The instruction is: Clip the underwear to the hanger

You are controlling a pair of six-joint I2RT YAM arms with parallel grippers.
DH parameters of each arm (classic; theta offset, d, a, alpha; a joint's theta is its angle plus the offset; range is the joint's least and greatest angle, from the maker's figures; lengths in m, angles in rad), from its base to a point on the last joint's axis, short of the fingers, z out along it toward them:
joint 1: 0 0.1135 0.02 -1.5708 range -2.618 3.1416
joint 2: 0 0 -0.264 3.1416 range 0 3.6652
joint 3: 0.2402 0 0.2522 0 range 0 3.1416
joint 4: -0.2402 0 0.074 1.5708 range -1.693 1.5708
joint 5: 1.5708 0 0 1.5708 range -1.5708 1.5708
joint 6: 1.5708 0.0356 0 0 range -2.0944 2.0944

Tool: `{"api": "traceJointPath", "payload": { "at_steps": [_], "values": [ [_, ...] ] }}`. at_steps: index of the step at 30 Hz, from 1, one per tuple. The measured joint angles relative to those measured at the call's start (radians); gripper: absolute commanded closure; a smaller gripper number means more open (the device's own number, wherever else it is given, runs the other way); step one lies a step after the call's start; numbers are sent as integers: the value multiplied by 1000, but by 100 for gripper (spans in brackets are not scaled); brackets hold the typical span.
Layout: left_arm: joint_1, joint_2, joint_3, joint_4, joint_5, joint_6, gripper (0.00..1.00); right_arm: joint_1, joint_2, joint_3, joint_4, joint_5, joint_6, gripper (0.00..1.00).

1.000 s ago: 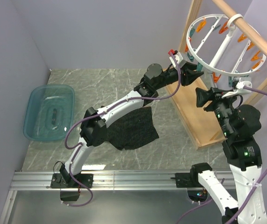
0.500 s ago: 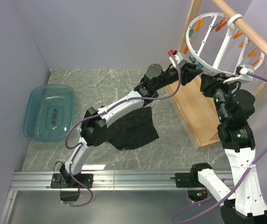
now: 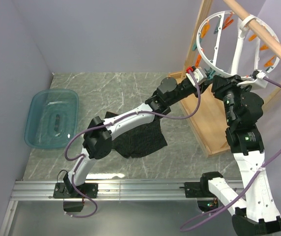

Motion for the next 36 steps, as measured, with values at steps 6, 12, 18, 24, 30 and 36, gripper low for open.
{"api": "traceJointPath", "payload": {
  "at_steps": [6, 12, 18, 24, 30, 36],
  "values": [
    [-14, -2, -13, 17, -28, 64, 100, -1, 31, -1, 5, 27, 26, 68],
    [-24, -13, -56, 64, -59, 126, 100, -10, 54, -1, 21, 34, 50, 75],
    [-25, -20, -66, 71, -80, 159, 98, -25, 81, -1, 20, 35, 65, 81],
    [-24, -21, -89, 86, -90, 190, 95, -43, 93, -1, 17, 8, 76, 97],
    [-24, -32, -112, 108, -94, 212, 95, -67, 95, -1, 25, -43, 90, 91],
    [-24, -34, -113, 109, -95, 220, 96, -83, 108, 3, 27, -64, 118, 78]
  ]
}}
